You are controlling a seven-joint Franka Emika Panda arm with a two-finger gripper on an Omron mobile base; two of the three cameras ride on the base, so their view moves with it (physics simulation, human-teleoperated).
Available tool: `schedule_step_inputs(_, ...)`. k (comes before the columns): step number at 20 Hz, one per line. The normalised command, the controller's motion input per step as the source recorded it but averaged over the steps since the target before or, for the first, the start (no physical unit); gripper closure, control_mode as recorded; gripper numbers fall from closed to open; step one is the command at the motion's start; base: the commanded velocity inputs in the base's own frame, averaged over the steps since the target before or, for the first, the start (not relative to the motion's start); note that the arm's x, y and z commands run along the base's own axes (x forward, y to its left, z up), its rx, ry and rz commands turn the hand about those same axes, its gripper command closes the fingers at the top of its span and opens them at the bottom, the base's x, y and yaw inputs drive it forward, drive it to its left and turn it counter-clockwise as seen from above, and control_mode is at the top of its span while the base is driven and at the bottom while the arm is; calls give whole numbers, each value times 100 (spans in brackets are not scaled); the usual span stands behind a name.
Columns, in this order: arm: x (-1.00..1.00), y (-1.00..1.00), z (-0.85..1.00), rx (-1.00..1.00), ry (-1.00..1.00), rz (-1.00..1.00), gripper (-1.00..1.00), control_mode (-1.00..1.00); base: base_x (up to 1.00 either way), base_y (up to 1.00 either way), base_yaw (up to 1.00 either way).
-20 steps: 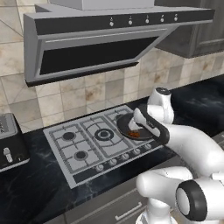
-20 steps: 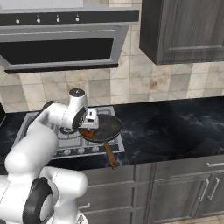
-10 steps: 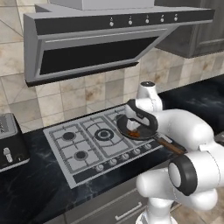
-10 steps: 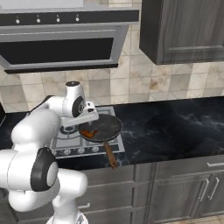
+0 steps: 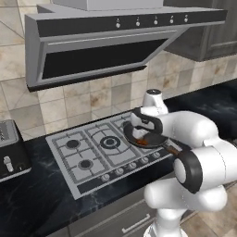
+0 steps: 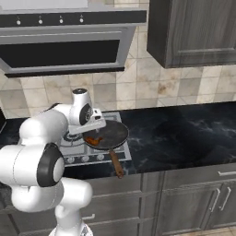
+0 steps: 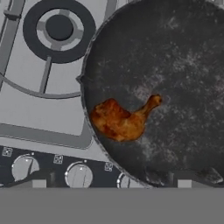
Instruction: Take the chicken drumsticks from the pan and place one on each plate on the dining counter.
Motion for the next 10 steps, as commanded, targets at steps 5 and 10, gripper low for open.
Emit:
schedule_step_inputs(5,34,0,-8,0,0,-37,-100,-100,0,0,0)
schedule_step_inputs(10,34,0,-12,0,3,-43,-100,-100,0,0,0)
